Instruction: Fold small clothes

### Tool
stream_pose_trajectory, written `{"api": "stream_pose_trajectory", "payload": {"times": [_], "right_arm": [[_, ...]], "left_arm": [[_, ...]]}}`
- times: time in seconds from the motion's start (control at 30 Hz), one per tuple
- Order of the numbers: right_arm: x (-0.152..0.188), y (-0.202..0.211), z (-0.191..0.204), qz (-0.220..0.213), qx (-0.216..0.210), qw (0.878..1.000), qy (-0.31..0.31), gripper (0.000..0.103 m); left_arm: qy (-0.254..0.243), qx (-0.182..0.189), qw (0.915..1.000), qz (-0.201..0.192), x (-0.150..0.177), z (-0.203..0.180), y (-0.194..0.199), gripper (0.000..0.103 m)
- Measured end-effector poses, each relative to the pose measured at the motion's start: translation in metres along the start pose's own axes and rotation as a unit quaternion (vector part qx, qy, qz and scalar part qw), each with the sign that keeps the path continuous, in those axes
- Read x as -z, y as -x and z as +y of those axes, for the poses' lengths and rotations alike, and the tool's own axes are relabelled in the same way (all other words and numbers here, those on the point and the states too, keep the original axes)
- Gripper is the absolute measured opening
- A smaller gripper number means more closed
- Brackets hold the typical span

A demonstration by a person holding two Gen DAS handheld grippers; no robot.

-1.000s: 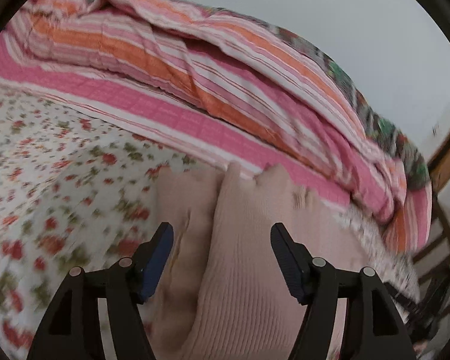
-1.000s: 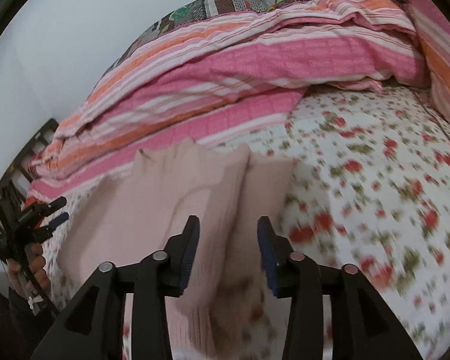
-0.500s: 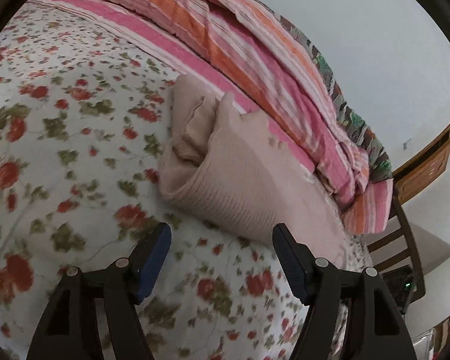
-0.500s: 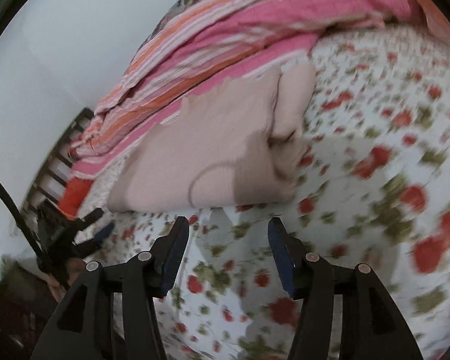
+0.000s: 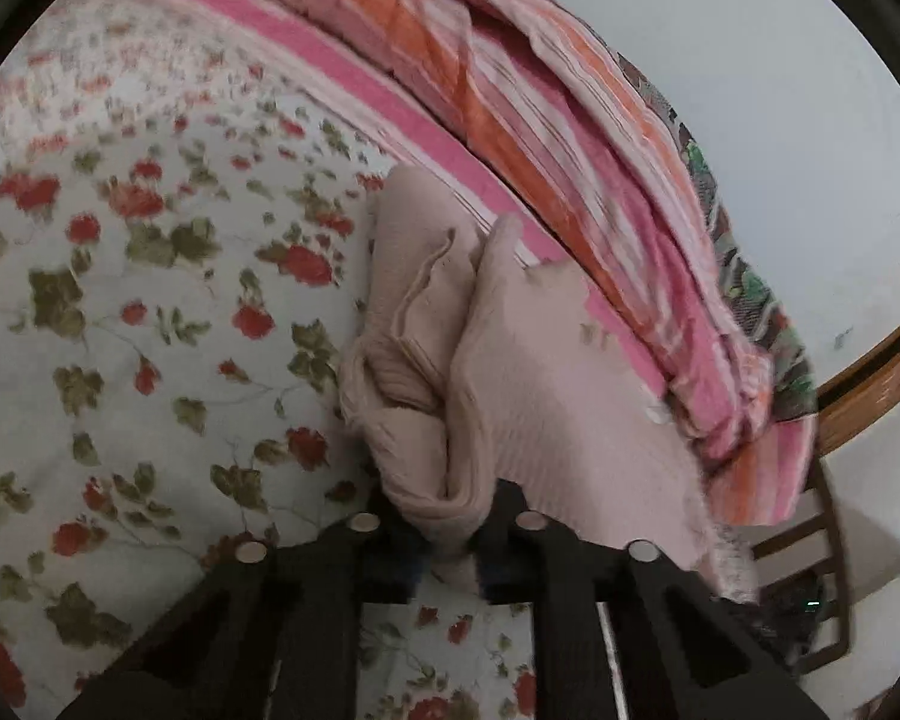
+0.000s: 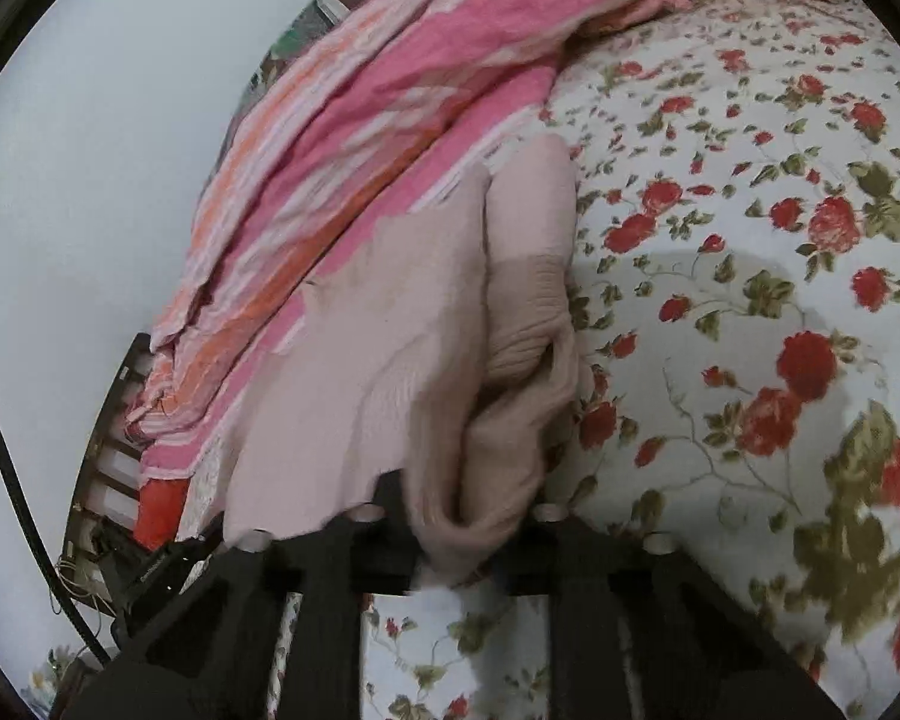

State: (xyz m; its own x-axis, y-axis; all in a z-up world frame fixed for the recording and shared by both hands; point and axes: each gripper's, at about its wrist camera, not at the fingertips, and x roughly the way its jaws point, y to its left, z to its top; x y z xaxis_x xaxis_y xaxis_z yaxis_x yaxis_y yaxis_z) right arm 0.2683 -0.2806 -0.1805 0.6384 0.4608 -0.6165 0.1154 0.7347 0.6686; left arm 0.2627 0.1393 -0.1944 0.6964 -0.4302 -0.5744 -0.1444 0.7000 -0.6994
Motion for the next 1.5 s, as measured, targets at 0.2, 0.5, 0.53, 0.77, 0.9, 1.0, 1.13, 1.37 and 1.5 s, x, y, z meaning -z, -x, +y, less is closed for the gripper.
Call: {"api": "stream_pose_trajectory", "payload": {"times": [0.2,0.5,0.53,0.77,0.9,1.0,1.13,1.37,1.5], "right_arm": [[-0.004,0.016,0.0,-0.002,-0.015,1.0,0.011,0.009],[0.008,0.059,-0.012,0.009,-0.004,0.999,0.044,0.008],[0.012,0.066,-0.014,0.011,-0.001,0.999,0.05,0.008],[0.035,0.103,-0.016,0.01,0.036,0.994,0.1,0.01],[0.035,0.109,-0.015,0.016,0.063,0.99,0.126,0.026],[0.026,0.122,-0.011,-0.018,0.085,0.985,0.147,0.03],[0.0,0.121,-0.001,-0.048,0.096,0.98,0.169,0.034],[-0.043,0.059,0.022,-0.022,0.118,0.972,0.204,0.034],[-0.061,0.02,0.021,0.006,0.14,0.969,0.202,0.034]], "left_arm": [[-0.028,-0.019,0.9993,-0.016,0.015,-0.017,0.017,0.01],[-0.045,-0.013,0.9989,-0.004,0.067,-0.03,0.053,0.01],[-0.048,-0.013,0.9988,-0.002,0.073,-0.031,0.057,0.01],[-0.097,-0.027,0.9946,0.025,0.096,-0.044,0.071,0.019],[-0.139,-0.085,0.9866,0.005,0.09,-0.049,0.083,0.042],[-0.182,-0.102,0.9775,-0.031,0.083,-0.059,0.098,0.053],[-0.213,-0.083,0.9725,-0.044,0.061,-0.084,0.091,0.06],[-0.238,-0.107,0.9647,-0.031,0.007,-0.116,0.025,0.058],[-0.218,-0.136,0.9661,0.025,-0.011,-0.11,-0.024,0.049]]}}
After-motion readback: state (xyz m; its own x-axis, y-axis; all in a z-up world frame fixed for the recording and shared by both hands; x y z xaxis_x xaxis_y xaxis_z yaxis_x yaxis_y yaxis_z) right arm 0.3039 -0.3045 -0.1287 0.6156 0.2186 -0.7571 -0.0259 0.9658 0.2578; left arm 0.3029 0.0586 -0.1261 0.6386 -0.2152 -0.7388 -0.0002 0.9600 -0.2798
